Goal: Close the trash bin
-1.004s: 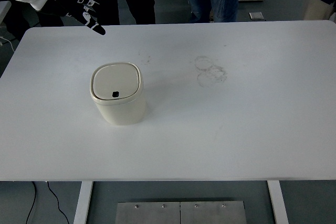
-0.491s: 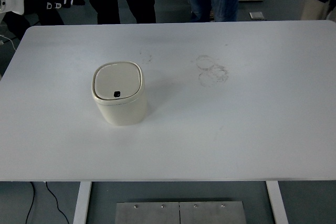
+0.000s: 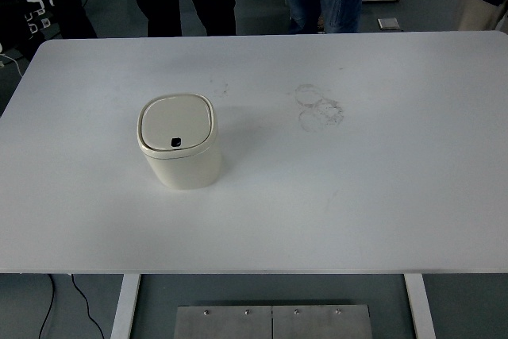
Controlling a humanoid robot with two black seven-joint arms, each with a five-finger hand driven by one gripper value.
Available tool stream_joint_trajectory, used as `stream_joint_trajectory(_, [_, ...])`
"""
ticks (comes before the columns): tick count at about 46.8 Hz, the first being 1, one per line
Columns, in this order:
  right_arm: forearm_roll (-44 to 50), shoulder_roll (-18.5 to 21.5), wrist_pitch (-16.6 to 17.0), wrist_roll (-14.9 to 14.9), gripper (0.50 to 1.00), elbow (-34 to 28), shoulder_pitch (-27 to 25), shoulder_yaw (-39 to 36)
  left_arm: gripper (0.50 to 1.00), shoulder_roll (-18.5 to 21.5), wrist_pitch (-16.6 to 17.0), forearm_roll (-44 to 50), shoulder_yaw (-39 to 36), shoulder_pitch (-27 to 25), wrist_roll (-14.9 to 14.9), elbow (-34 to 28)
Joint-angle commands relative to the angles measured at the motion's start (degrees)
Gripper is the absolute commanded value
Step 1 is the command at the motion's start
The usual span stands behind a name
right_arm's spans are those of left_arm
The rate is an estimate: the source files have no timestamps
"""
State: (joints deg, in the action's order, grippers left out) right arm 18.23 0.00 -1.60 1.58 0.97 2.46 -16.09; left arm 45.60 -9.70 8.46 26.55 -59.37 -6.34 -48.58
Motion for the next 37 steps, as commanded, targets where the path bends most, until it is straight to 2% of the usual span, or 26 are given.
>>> stream_joint_trajectory(1, [0.1, 0.0, 0.0, 0.0, 0.991, 0.0, 0.0, 0.0, 1.0, -0.3, -0.1, 0.2, 2.4, 2.5, 0.5, 1.6])
stream_joint_trajectory(10, [0.1, 0.0, -0.1, 0.0, 0.991, 0.0, 0.0, 0.0, 1.0, -2.7, -0.6, 0.9, 2.9, 5.8, 7.7, 5.9])
stream_joint_trajectory(15, [0.0, 0.0, 0.0, 0.0, 0.989, 0.0, 0.0, 0.0, 1.0, -4.4, -0.7, 1.9, 3.7, 8.0, 10.0, 7.4])
stream_joint_trajectory(22, [0.1, 0.0, 0.0, 0.0, 0.989, 0.0, 0.0, 0.0, 1.0, -7.2, -1.2, 2.2, 12.2, 13.7, 10.5, 7.7])
stream_joint_trajectory(27, [0.1, 0.0, 0.0, 0.0, 0.989, 0.0, 0.0, 0.0, 1.0, -10.0, -3.1, 2.0, 19.5, 18.0, 10.6, 7.8])
stream_joint_trajectory(37, [0.1, 0.0, 0.0, 0.0, 0.989, 0.0, 0.0, 0.0, 1.0, -13.3, -6.4, -0.6, 22.1, 21.0, 11.9, 7.9])
